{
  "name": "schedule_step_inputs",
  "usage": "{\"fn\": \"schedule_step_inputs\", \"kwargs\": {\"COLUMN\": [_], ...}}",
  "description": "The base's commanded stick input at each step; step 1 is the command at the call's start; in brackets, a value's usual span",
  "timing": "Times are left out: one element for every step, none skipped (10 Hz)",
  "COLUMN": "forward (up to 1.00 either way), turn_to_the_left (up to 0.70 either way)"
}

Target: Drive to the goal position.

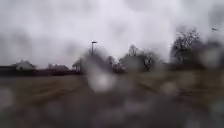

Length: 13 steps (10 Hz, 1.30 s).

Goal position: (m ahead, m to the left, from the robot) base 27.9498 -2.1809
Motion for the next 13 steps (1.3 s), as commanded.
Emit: {"fn": "schedule_step_inputs", "kwargs": {"forward": [1.0,1.0,1.0,1.0,1.0,1.0,1.0,1.0,1.0,1.0,1.0,1.0,1.0], "turn_to_the_left": [0.0,0.0,0.0,0.0,0.0,0.0,0.0,0.0,0.0,0.0,0.0,0.0,0.0]}}
